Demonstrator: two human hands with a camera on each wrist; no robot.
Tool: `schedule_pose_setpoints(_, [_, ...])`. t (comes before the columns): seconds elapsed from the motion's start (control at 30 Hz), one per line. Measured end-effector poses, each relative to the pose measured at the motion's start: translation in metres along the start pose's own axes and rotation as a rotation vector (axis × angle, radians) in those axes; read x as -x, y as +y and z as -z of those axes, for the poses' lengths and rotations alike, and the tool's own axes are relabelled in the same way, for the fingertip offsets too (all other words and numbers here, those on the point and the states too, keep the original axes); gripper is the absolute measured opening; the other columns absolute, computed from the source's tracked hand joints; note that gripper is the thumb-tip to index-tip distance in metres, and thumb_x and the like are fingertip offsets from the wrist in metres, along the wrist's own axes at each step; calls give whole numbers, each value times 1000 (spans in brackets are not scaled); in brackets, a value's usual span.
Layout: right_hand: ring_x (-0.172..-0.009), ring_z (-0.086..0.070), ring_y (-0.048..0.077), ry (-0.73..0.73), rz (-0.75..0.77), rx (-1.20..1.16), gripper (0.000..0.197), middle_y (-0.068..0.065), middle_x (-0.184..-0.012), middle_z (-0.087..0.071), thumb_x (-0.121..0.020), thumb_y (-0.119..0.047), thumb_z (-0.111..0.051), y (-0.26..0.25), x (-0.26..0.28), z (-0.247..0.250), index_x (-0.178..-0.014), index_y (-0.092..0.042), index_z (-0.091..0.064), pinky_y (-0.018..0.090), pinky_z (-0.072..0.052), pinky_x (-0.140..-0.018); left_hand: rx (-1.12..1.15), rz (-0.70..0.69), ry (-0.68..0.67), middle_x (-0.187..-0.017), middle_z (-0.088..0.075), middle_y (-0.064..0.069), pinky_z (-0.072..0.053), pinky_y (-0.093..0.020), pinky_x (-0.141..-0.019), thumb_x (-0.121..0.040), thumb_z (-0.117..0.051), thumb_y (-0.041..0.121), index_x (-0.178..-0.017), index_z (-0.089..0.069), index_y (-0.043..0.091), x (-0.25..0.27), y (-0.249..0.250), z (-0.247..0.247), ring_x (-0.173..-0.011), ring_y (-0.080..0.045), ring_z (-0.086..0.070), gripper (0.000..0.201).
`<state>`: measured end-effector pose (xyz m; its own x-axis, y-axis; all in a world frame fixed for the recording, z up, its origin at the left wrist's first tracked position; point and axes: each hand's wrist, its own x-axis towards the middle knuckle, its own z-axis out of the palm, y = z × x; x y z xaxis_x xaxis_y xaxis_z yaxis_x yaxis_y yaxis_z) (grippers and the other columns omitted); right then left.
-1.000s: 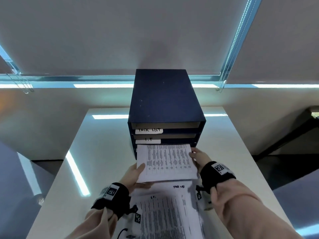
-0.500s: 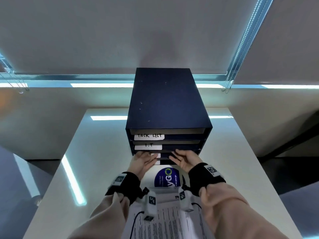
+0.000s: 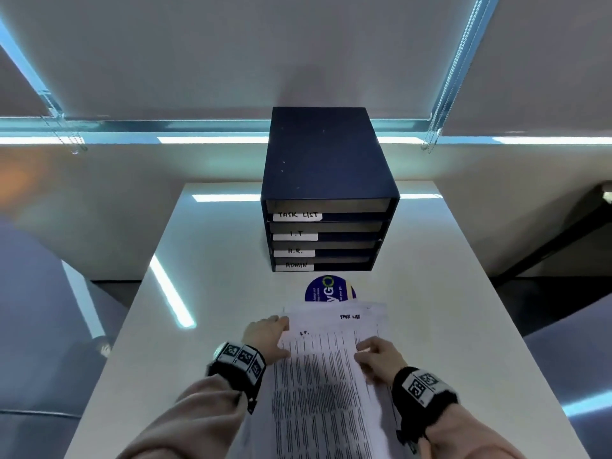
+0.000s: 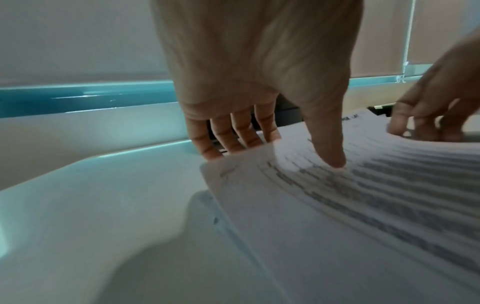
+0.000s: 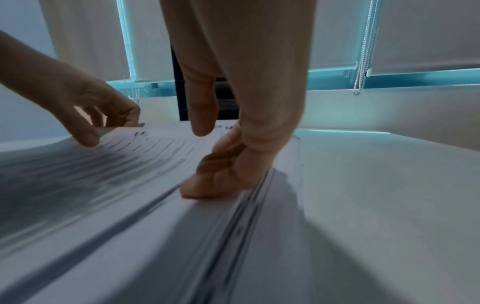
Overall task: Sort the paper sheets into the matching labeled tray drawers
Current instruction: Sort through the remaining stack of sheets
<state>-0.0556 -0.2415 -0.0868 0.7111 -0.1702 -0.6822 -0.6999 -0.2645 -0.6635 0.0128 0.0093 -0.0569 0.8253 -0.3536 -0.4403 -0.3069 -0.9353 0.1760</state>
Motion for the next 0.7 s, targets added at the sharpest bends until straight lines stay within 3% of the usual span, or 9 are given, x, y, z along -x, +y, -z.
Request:
schedule_pose_setpoints(0.1, [-60, -57, 24, 45, 45, -51, 44, 12, -77, -59, -73, -12, -75, 7, 13, -1, -108, -16, -50, 32, -49, -58, 194, -70, 63, -99, -63, 2, -40, -23, -74, -83, -62, 31, -99, -63, 19, 13, 10, 11, -95, -19, -60, 20])
schedule_pose_setpoints(0.17, [-84, -65, 29, 77, 76, -71, 59, 14, -98, -63, -64, -18, -83, 0, 22, 5, -114, -13, -52, 40, -56, -76, 489, -104, 112, -80, -66, 8, -44, -20, -67, -79, -67, 29, -81, -70, 22, 22, 18, 28, -78, -11, -62, 8])
schedule_pose_setpoints(0.23, [-85, -69, 25, 31, 74, -216, 51, 15, -103, -68, -70, -13, -82, -6, 29, 13, -114, -4, -57, 39, -58, -77, 775, -139, 156, -73, -69, 7, -49, -19, -66, -75, -73, 23, -73, -72, 23, 32, 24, 50, -69, -3, -63, 2])
schedule_pose_setpoints(0.3, [-89, -70, 21, -73, 76, -314, 60, 14, -110, -69, -71, -16, -83, -9, 35, 20, -123, -1, -56, 34, -58, -78, 1021, -152, 193, -81, -71, 1, -48, -18, -69, -75, -77, 14, -80, -73, 13, 43, 28, 72, -74, -3, -64, 7])
schedule_pose_setpoints(0.37, [-115, -61, 23, -105, 88, -434, 101, 16, -132, -57, -58, -32, -91, -5, 33, 24, -141, -3, -40, 43, -44, -105, 1180, -109, 269, -96, -70, -1, -47, -21, -76, -75, -77, 14, -91, -71, 10, 47, 24, 88, -89, -9, -65, 17])
schedule_pose_setpoints(0.43, [-123, -54, 22, -124, 139, -607, 111, 17, -143, -47, -59, -31, -91, 9, 17, 29, -147, -5, -28, 43, -32, -115, 1392, -79, 302, -108, -69, -13, -51, -35, -88, -77, -75, 17, -102, -69, 12, 48, 17, 96, -97, -23, -66, 26])
schedule_pose_setpoints(0.53, [-112, -58, 26, -117, 178, -629, 114, 17, -140, -51, -54, -34, -92, -13, 49, 30, -147, -8, -31, 49, -37, -110, 1840, -47, 84, -121, -61, -26, -47, -48, -97, -90, -55, 26, -119, -60, 6, 45, 9, 91, -106, -34, -62, 35])
schedule_pose_setpoints(0.63, [-90, -62, 26, -127, 233, -649, 59, 14, -116, -63, -88, -4, -63, -23, 63, 30, -140, -10, -36, 36, -55, -83, 1894, 37, -25, -123, -61, -23, -52, -43, -92, -102, -34, 31, -126, -54, 2, 44, 7, 81, -110, -33, -61, 43])
schedule_pose_setpoints(0.7, [-90, -67, 24, -155, 260, -664, 51, 10, -106, -68, -91, 2, -55, -26, 69, 28, -139, 0, -38, 31, -55, -76, 1886, 76, -7, -125, -60, -24, -48, -45, -96, -102, -32, 30, -129, -51, -1, 42, 5, 73, -114, -35, -58, 45])
